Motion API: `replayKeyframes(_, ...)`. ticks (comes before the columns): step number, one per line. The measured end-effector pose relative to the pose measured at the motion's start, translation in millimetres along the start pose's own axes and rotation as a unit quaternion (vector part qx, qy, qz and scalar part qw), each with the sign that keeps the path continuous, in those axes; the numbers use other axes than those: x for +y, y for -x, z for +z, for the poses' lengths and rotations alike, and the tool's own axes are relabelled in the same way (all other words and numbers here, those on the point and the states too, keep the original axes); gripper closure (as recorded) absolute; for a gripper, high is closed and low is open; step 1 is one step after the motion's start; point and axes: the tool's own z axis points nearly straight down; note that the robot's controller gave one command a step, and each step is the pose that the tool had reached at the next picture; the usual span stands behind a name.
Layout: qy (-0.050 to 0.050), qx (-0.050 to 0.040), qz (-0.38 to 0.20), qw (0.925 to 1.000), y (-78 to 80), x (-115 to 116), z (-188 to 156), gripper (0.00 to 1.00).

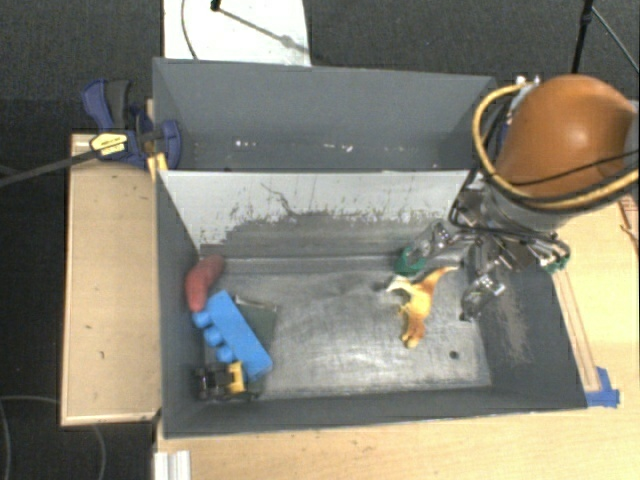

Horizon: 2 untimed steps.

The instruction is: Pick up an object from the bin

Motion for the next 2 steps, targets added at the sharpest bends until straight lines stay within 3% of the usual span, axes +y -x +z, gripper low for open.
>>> replayKeyframes(1, 0.000, 0.0001, 0.001, 1.0000, 0.0, 0, 0, 0.00)
replayKeyframes(2, -0.002, -0.0027, -0.033, 0.9995, -10.5, -13, 55, 0.00)
